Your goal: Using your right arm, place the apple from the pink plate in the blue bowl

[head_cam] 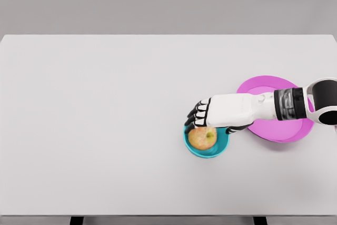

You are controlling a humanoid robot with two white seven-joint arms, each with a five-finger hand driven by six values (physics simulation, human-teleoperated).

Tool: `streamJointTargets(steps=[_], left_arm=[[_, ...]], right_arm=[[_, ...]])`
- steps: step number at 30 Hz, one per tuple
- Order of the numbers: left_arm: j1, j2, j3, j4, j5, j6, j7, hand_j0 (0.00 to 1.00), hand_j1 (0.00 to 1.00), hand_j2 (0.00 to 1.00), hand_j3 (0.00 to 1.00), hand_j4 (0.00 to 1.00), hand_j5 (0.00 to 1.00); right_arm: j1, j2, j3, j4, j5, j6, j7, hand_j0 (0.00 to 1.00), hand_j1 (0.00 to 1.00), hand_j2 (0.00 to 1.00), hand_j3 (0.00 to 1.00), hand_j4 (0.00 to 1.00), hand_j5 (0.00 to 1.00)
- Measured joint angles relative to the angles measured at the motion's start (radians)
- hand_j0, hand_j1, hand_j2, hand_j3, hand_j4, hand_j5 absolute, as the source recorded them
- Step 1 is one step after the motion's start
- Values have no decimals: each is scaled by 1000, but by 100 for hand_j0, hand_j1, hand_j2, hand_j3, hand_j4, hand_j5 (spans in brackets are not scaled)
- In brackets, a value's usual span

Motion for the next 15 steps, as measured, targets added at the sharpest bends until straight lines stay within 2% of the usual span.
streamJointTargets(steps=[4, 6, 11, 15], left_arm=[[0, 0, 0, 0, 0, 0, 0, 100, 100, 100, 100, 100, 100], [0, 0, 0, 0, 0, 0, 0, 100, 100, 100, 100, 100, 100], [0, 0, 0, 0, 0, 0, 0, 100, 100, 100, 100, 100, 100], [0, 0, 0, 0, 0, 0, 0, 100, 100, 100, 100, 100, 100]], right_arm=[[-6, -3, -2, 0, 0, 0, 0, 100, 100, 100, 100, 100, 100], [-35, -6, -12, 0, -1, 0, 0, 100, 100, 100, 100, 100, 100], [-17, -37, -119, 9, -30, 0, 0, 100, 100, 100, 100, 100, 100], [-3, -63, -190, 101, -40, 0, 0, 100, 100, 100, 100, 100, 100]])
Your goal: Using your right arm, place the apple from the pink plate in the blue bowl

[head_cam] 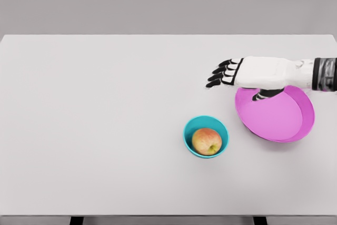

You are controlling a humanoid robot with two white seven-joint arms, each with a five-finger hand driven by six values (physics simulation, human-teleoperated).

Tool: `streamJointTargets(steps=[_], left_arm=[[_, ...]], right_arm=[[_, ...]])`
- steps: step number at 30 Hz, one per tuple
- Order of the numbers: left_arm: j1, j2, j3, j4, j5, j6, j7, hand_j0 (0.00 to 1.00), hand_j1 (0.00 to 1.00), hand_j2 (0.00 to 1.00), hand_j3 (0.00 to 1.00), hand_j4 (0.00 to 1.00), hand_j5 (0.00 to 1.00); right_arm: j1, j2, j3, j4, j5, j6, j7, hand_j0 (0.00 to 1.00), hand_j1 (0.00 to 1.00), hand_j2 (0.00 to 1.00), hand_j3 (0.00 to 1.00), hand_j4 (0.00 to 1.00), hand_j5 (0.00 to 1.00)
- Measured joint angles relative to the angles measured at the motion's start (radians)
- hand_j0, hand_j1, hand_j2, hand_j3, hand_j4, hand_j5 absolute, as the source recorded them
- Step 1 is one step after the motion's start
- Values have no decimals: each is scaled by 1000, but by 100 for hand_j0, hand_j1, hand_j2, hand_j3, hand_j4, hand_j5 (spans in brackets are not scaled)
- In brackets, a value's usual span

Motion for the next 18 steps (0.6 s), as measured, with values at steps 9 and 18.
streamJointTargets(steps=[9, 18], left_arm=[[0, 0, 0, 0, 0, 0, 0, 100, 100, 100, 100, 100, 100], [0, 0, 0, 0, 0, 0, 0, 100, 100, 100, 100, 100, 100]], right_arm=[[295, 91, -351, 166, 6, -1, 0, 100, 100, 100, 100, 100, 100], [325, 134, -465, 184, 15, 0, 0, 100, 100, 100, 100, 100, 100]])
